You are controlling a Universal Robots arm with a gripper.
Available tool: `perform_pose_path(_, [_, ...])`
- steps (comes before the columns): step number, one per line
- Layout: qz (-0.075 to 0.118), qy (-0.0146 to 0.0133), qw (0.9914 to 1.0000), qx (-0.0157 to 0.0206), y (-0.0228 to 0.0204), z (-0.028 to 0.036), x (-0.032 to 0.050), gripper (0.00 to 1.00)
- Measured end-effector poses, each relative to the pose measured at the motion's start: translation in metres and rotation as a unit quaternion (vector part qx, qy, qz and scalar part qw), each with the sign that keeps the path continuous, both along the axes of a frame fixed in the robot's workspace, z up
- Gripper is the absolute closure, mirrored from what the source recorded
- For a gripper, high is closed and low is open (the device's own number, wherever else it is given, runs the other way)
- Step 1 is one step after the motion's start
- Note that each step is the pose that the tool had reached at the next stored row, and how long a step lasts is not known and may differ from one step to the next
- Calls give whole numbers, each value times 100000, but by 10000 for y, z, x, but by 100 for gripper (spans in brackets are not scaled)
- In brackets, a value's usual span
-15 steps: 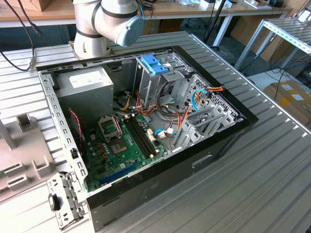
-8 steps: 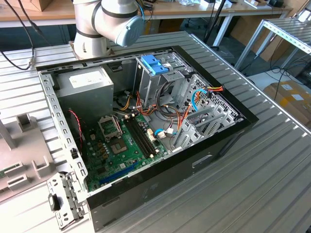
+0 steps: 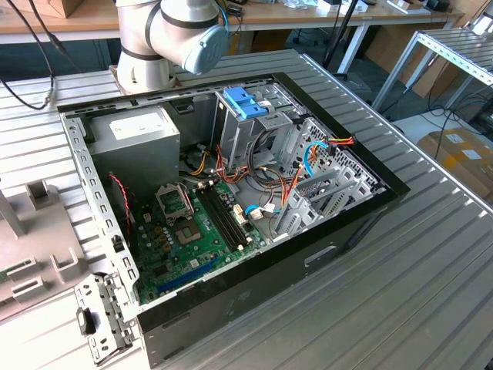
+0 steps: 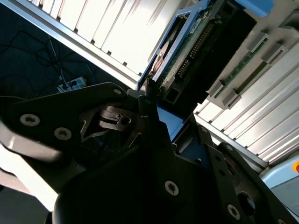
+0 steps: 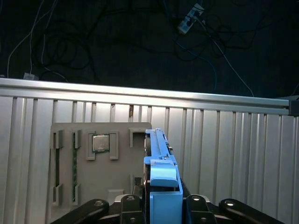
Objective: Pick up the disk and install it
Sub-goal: 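Pick up the disk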
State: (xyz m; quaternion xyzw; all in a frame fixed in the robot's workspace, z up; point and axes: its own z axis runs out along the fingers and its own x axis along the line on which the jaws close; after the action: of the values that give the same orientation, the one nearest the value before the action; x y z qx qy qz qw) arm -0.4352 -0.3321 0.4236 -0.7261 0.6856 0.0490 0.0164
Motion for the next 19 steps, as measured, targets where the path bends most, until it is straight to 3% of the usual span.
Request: perform_pose_path(19, [-1,-2,100000,10,0,231,0,63])
